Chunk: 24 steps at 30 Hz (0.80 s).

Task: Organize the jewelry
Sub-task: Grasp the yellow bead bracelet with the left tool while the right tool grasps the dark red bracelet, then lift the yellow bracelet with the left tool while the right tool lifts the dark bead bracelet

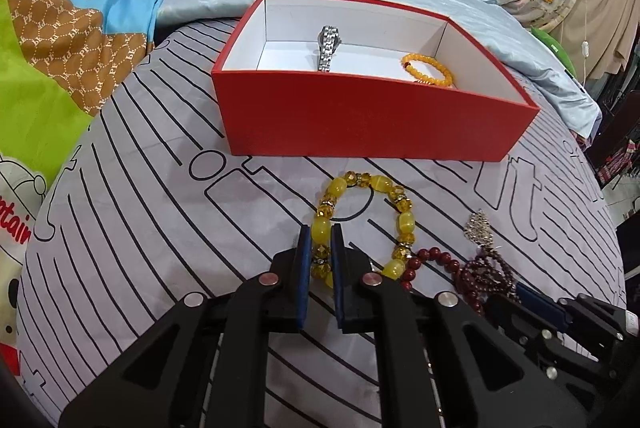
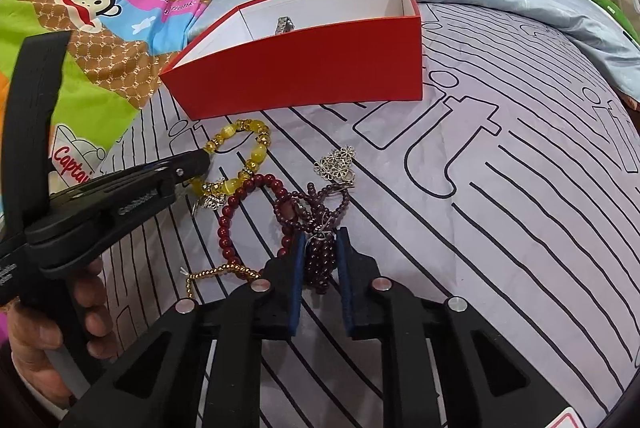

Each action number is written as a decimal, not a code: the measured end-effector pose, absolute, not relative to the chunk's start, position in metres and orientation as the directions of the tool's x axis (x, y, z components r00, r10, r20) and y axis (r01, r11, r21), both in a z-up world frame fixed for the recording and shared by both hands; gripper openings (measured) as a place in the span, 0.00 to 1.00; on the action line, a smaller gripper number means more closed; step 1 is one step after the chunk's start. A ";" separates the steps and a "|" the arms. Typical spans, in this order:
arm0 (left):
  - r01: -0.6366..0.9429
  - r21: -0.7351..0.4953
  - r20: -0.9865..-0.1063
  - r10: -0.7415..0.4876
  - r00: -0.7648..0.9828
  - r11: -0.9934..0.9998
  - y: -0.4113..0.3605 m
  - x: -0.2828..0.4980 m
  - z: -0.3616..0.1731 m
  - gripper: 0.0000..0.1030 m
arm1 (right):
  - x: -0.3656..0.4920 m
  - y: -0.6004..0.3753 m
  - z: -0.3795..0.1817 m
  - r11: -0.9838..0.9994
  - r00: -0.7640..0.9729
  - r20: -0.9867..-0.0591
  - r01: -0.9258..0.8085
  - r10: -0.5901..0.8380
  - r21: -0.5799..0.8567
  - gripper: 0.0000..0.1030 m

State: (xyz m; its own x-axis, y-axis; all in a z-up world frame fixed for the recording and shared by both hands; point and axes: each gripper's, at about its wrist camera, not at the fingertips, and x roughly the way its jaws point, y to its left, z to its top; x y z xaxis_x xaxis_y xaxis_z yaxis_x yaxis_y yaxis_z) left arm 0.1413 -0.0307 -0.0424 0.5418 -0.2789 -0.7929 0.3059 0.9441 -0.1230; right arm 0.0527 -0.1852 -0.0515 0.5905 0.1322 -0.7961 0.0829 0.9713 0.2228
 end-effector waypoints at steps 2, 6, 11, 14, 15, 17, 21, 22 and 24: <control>0.308 -0.133 -0.787 -0.289 0.546 0.942 -0.028 0.137 -0.037 0.08 | 0.051 -0.187 -0.050 0.970 0.594 -0.793 0.085 0.134 0.228 0.10; 0.313 -0.144 -0.774 -0.304 0.556 0.939 -0.025 0.129 -0.026 0.08 | 0.046 -0.190 -0.043 0.968 0.616 -0.777 0.090 0.130 0.233 0.09; 0.321 -0.160 -0.757 -0.325 0.567 0.933 -0.021 0.118 -0.010 0.08 | 0.038 -0.196 -0.027 0.966 0.645 -0.754 0.093 0.125 0.240 0.09; 0.325 -0.168 -0.745 -0.336 0.576 0.931 -0.018 0.110 0.001 0.08 | 0.032 -0.200 -0.018 0.966 0.663 -0.739 0.096 0.119 0.241 0.09; 0.327 -0.169 -0.740 -0.339 0.581 0.930 -0.017 0.108 0.005 0.08 | 0.030 -0.200 -0.015 0.966 0.668 -0.735 0.097 0.116 0.241 0.09; 0.329 -0.173 -0.729 -0.346 0.591 0.928 -0.014 0.103 0.014 0.08 | 0.027 -0.203 -0.010 0.965 0.676 -0.728 0.099 0.112 0.241 0.09; 0.340 -0.184 -0.712 -0.363 0.600 0.922 -0.011 0.096 0.028 0.08 | 0.021 -0.208 -0.001 0.958 0.693 -0.709 0.098 0.128 0.269 0.09; 0.341 -0.182 -0.709 -0.363 0.604 0.922 -0.011 0.095 0.031 0.08 | 0.020 -0.209 0.002 0.957 0.698 -0.704 0.096 0.132 0.275 0.09; 0.348 -0.181 -0.700 -0.369 0.612 0.920 -0.011 0.092 0.038 0.08 | 0.018 -0.212 0.005 0.950 0.703 -0.694 0.085 0.157 0.302 0.09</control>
State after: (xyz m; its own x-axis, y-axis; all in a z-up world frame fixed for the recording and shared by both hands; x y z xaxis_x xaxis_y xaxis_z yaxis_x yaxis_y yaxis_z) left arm 0.0917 -0.0107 0.0381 0.6118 -0.3693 -0.6996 0.3482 0.9198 -0.1810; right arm 0.0180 -0.2118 0.0050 0.7028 0.1574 -0.6938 0.0852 0.9495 0.3018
